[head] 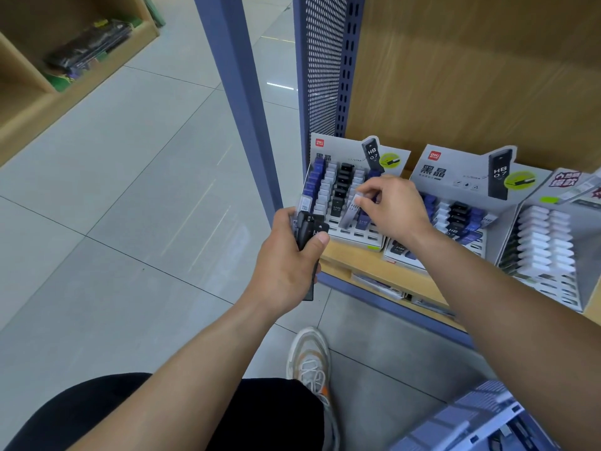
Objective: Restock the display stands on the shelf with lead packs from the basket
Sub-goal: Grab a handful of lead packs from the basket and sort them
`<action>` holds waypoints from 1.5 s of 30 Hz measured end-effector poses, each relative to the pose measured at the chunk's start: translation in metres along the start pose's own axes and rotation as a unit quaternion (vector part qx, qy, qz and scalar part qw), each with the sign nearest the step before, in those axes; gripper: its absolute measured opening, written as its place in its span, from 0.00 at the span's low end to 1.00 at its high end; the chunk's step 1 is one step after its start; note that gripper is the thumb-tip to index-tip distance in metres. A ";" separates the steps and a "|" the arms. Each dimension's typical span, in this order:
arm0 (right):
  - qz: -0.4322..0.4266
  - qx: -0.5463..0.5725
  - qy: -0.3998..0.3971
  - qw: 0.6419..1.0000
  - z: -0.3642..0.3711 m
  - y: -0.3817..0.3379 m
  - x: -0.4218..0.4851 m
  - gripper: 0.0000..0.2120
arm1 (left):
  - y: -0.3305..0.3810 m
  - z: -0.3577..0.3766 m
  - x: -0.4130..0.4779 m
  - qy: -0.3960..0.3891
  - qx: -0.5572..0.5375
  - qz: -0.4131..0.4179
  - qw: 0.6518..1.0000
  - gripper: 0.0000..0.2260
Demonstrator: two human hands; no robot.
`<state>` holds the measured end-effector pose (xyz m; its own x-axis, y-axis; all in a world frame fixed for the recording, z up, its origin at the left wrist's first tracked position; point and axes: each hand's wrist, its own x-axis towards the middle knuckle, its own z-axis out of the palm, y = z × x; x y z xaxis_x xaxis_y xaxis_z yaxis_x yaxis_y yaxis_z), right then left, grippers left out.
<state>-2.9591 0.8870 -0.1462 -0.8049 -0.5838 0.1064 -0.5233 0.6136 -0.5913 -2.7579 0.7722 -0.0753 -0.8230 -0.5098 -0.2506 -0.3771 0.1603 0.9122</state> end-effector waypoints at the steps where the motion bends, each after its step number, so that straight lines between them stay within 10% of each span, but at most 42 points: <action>1: -0.003 -0.003 0.001 1.000 0.000 0.001 0.000 0.03 | 0.000 0.000 0.000 0.000 -0.003 -0.001 1.000 0.13; 33: -0.048 -0.091 -0.014 0.995 0.015 -0.006 -0.008 0.05 | 0.007 0.002 0.004 0.023 -0.096 -0.069 0.993 0.12; 40: 0.005 -0.023 0.018 1.000 0.006 -0.010 -0.015 0.06 | 0.013 0.006 0.004 0.009 -0.116 -0.057 0.992 0.12; 45: 0.072 0.302 -0.044 0.950 -0.037 -0.045 -0.059 0.07 | 0.019 0.016 0.003 -0.040 -0.121 -0.041 0.991 0.11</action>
<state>-2.8981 0.9138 -0.0966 -0.8154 -0.5756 -0.0610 -0.1327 0.2885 -0.9482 -2.7747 0.7868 -0.0635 -0.8282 -0.4423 -0.3441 -0.3398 -0.0918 0.9360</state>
